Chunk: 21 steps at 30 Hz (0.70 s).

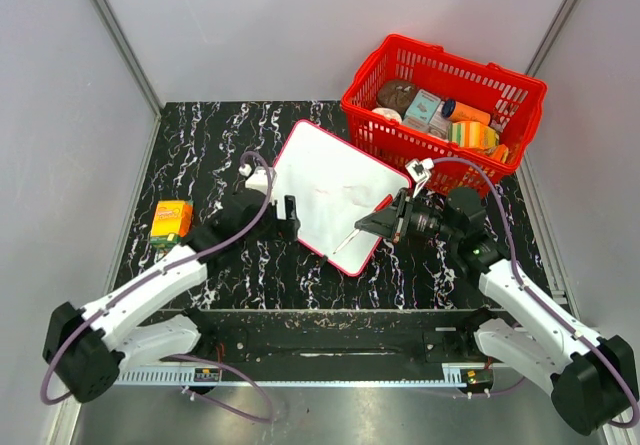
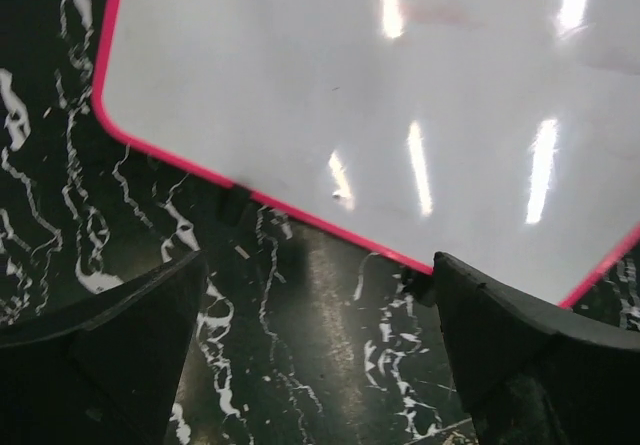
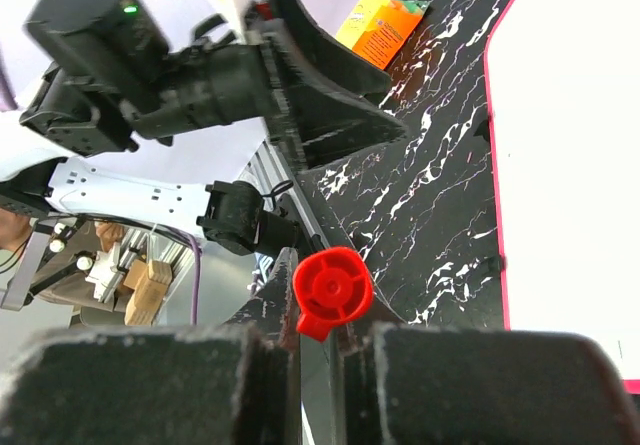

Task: Write a sentence on the whiteboard
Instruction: Move the whiteboard stand to the center of the board.

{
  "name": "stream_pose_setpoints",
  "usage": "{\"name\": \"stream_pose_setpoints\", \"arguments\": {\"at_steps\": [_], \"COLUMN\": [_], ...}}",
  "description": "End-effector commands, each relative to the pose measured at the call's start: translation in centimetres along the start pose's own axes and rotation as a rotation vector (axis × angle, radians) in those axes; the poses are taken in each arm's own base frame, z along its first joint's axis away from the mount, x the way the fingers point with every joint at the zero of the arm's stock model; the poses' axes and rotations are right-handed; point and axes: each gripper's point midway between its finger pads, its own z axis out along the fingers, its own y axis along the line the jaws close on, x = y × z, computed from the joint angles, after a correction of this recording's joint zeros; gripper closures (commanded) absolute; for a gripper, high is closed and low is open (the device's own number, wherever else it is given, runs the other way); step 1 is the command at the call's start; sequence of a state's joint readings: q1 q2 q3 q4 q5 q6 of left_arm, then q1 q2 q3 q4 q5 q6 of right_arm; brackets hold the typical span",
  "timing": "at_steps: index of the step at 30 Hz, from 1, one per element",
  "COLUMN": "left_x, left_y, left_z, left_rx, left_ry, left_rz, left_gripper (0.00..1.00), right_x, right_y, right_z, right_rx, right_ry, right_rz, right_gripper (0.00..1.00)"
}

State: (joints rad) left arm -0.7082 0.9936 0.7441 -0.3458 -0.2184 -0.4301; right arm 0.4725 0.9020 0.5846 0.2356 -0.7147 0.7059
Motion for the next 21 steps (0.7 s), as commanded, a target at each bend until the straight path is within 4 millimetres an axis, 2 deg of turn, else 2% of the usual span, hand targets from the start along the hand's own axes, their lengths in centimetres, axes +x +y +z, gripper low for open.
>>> {"name": "stream_pose_setpoints", "arguments": {"at_steps": [1,4,5,8,10,11,15,17,21], "left_x": [2.5,3.8,4.1,4.2,4.7,4.7,6.1,6.0,6.3], "left_y": [4.5,6.1,5.4,5.2,5.4,5.3,5.8,5.3,6.0], "left_z": [2.1,3.5,4.1,5.0,5.5,5.7,7.1,7.5,8.3], "left_rx": [-0.194,-0.207,-0.146,-0.083,-0.081,-0.075,-0.085,-0.069,-0.113], "left_ry": [0.094,0.133,0.131,0.114,0.129,0.133,0.182,0.202,0.244], "left_rz": [-0.038,-0.06,-0.071,-0.065,-0.033,-0.021,0.015,0.018,0.033], "left_gripper": [0.05,0.21,0.23,0.32,0.35,0.4,0.43,0.47,0.49], "right_x": [-1.7,-1.7,-1.7,-1.6,-1.6,-1.7,-1.6,-1.6,-1.5], "right_y": [1.2,1.0,1.0,0.6,0.6,0.6,0.4,0.4,0.4], "right_z": [0.0,0.1,0.1,0.0,0.0,0.0,0.0,0.0,0.0], "right_rx": [-0.007,0.005,0.012,0.031,0.034,0.036,0.043,0.043,0.043], "right_ry": [-0.045,-0.034,-0.031,-0.032,-0.033,-0.033,-0.035,-0.035,-0.032], "right_rz": [-0.054,-0.042,-0.037,-0.038,-0.036,-0.036,-0.036,-0.037,-0.036], "right_gripper": [1.0,1.0,1.0,1.0,1.0,1.0,1.0,1.0,1.0]}}
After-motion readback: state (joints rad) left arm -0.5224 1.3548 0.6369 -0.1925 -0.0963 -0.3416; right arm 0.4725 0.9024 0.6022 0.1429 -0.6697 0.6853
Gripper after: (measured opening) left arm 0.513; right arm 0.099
